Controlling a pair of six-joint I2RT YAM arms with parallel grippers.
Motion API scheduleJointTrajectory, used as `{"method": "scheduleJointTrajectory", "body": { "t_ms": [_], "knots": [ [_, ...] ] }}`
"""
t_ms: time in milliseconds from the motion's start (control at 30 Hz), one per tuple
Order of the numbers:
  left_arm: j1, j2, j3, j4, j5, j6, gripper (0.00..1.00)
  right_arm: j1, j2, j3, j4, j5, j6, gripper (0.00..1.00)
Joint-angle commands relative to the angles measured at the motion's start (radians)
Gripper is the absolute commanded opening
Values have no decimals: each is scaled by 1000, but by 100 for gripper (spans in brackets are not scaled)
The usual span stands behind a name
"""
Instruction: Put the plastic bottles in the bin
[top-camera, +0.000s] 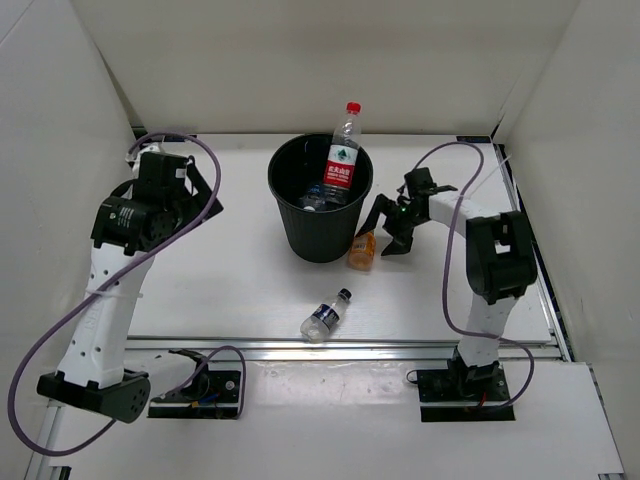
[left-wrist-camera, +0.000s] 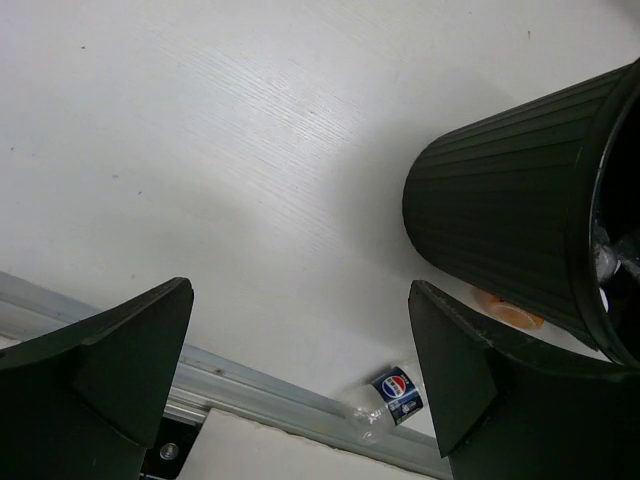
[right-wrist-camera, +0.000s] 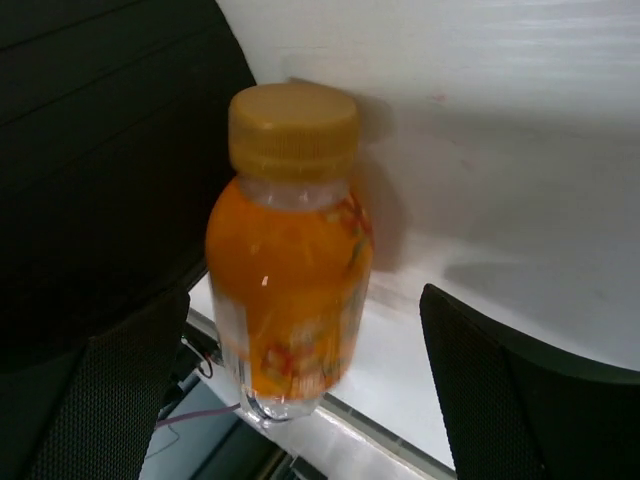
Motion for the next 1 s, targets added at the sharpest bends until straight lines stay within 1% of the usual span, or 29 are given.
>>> {"method": "scheduleJointTrajectory", "body": {
  "t_ms": [0, 200, 333, 367, 433, 500, 533, 567, 633, 667, 767, 800, 833, 900, 933, 967],
  "knots": [
    [16, -56, 3, -57, -30, -8, 100, 41, 62, 46, 47, -61, 22, 100],
    [34, -56, 21, -87, -30, 2, 100, 64, 135, 68, 56, -61, 31, 100],
    [54, -56, 31, -96, -30, 11, 100, 64, 136, 19, 57, -61, 31, 78],
    [54, -56, 31, -96, -30, 11, 100, 51, 120, 2, 57, -49, 31, 70],
    [63, -56, 21, -96, -30, 11, 100, 38, 53, -64, 47, -35, 31, 66],
    [63, -56, -1, -78, -30, -5, 100, 15, -42, -104, 5, 1, 31, 59],
    [63, -66, -38, -65, -30, -15, 100, -1, -79, -131, -15, 17, 31, 55],
    [63, -66, -60, -50, -20, -24, 100, -12, -154, -141, -37, 30, 21, 53],
    [63, -88, -110, -12, 6, -47, 100, -31, -237, -141, -109, 57, 11, 48],
    [63, -89, -161, 25, 19, -67, 100, -46, -316, -113, -139, 96, 11, 45],
    [63, -109, -257, 85, 100, -81, 100, -58, -439, -12, -218, 139, 11, 43],
    [63, -109, -284, 141, 135, -81, 100, -58, -458, 35, -218, 140, 11, 43],
    [63, -121, -314, 180, 230, -65, 100, -58, -472, 140, -218, 140, 25, 43],
    [63, -121, -406, 258, 330, -54, 100, -29, -472, 270, -218, 150, 25, 43],
    [63, -121, -431, 310, 370, -42, 100, -17, -432, 343, -218, 150, 25, 43],
    [63, -110, -466, 324, 411, -54, 100, 12, -400, 499, -218, 138, 16, 43]
  ]
}}
